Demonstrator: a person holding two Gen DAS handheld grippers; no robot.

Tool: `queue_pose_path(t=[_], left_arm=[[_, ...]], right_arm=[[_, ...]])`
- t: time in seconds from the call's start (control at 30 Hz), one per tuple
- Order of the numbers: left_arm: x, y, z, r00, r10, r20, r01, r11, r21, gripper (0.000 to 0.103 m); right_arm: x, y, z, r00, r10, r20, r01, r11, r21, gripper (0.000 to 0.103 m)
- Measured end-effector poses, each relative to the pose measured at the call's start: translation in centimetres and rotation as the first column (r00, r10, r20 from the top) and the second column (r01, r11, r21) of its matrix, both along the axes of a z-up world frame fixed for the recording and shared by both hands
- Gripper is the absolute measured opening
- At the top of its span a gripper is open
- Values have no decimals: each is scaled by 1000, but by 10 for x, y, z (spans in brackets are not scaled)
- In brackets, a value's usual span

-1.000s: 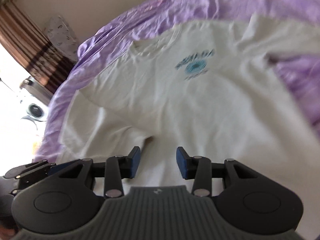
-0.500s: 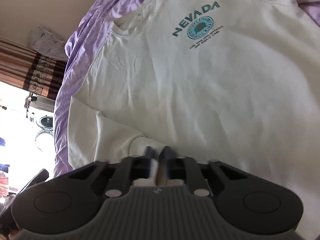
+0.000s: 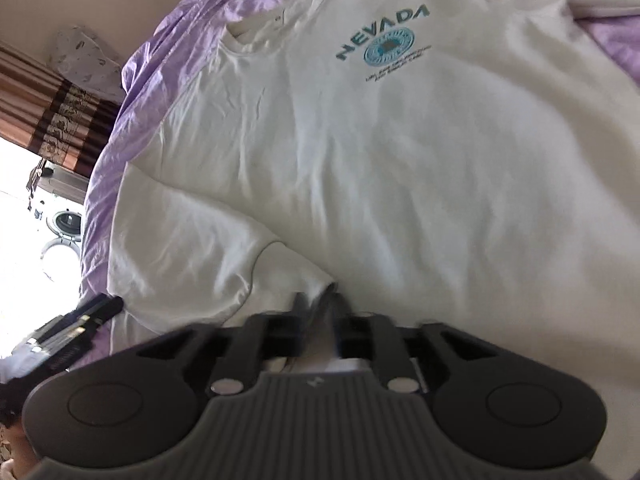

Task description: Fold small clothes

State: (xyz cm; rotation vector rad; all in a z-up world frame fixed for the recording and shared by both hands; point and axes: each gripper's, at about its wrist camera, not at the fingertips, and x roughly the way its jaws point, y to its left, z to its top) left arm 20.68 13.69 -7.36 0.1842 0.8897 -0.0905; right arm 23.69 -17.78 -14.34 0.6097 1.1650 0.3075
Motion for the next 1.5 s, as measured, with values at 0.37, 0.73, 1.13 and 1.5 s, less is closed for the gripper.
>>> queue_pose_path(t=[0.37, 0.73, 1.13, 1.5], left_arm=[[-1, 13, 11, 998, 52, 19, -51, 997, -55, 47], [20, 79, 64, 971, 227, 81, -217, 970, -112, 47], [70, 102, 63, 951, 300, 75, -286, 946, -156, 47], [131, 105, 10, 941, 333, -66, -333, 865, -375, 47]], right_arm=[[11, 0, -33, 994, -35, -104, 56, 979, 197, 18], [16, 63, 111, 916, 331, 228, -274, 929, -247, 0], [105, 74, 264, 786, 341, 516, -147, 913, -380, 0], [173, -40, 127, 946, 96, 308, 20, 935, -354, 0]])
